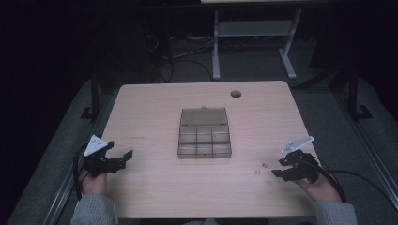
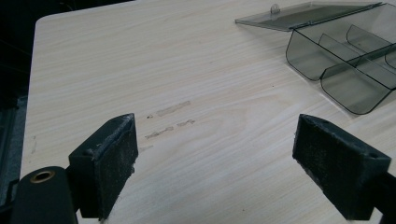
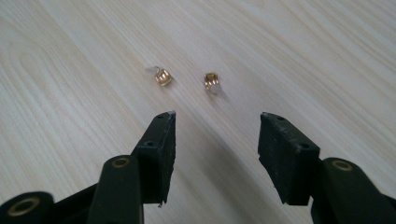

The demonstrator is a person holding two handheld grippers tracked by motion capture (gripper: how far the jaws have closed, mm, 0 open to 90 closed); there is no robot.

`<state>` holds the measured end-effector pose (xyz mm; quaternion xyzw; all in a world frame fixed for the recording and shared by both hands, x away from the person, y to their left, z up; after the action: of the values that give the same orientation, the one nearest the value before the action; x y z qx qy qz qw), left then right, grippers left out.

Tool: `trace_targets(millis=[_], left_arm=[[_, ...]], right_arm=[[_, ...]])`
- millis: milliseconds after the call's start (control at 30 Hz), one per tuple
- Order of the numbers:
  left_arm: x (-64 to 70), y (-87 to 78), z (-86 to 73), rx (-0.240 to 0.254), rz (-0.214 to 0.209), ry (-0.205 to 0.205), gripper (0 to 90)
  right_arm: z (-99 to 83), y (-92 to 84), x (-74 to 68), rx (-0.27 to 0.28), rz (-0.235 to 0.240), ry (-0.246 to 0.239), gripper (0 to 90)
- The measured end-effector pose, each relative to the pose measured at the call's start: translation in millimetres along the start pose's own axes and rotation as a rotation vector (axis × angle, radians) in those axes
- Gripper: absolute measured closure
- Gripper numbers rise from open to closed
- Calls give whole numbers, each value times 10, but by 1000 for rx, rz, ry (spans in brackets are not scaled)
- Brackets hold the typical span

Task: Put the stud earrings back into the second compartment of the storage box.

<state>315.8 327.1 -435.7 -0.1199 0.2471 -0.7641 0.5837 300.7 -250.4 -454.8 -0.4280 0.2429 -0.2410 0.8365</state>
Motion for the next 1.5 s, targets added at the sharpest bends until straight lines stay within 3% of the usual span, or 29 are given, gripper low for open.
trace_targets(millis=[133,400,833,1067,1167,1500], left_arm=[[-1,8,0,2,0,-8,137],[12,20,1,-5,-4,1,137],[12,19,1,-3,-6,1,137],[6,14,4,-4,-6,3,137],[1,16,2,-4,-6,2,137],[-1,12,-2,-9,-6,2,137]], right_arm=[[73,48,-20,-25,-5,-20,513],[172,120,-8,-51,-6,-26,613],[295,309,50,-117,6,-21,702],[328,353,64,-147,-3,-26,831],[311,360,62,-137,31,-31,854],[326,310,38,-96,32,-37,869]])
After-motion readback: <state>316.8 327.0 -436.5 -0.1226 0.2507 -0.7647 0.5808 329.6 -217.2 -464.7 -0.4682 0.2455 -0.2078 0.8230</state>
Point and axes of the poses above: each handheld gripper's, and its own axes: y roughly forward along the jaws, z roughly out of its top, x roughly to its right, the point moved 3 cm from there along y, roughly forward along the jaws, and after that the axes turned 11 degrees about z, right-handed, at the moved point
